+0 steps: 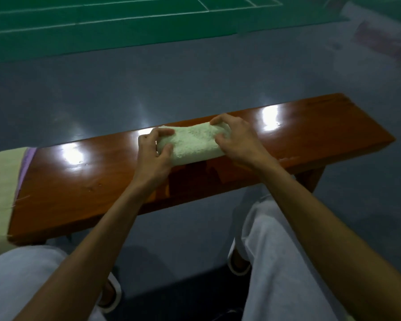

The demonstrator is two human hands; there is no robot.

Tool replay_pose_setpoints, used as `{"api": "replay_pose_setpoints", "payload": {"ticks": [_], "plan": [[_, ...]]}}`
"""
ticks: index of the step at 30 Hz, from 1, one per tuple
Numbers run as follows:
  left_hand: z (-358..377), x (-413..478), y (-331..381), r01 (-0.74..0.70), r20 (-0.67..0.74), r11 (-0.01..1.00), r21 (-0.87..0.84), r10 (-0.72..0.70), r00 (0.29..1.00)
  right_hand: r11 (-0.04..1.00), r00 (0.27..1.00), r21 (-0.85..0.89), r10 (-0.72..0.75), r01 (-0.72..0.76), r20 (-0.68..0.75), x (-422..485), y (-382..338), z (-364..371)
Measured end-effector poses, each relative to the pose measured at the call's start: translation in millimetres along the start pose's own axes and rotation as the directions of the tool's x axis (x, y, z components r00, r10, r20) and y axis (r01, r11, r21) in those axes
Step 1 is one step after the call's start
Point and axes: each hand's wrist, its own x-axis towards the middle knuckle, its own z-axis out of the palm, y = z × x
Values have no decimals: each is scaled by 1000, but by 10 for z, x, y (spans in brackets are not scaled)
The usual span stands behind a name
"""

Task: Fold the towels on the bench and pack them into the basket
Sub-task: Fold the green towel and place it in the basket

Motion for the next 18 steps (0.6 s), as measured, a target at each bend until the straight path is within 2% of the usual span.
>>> {"api": "replay_pose_setpoints", "payload": {"ticks": [18], "plan": [[1140,-146,782,-88,162,996,-21,90,983,993,977,-2,113,-115,-181,-433,1017,-830]]}}
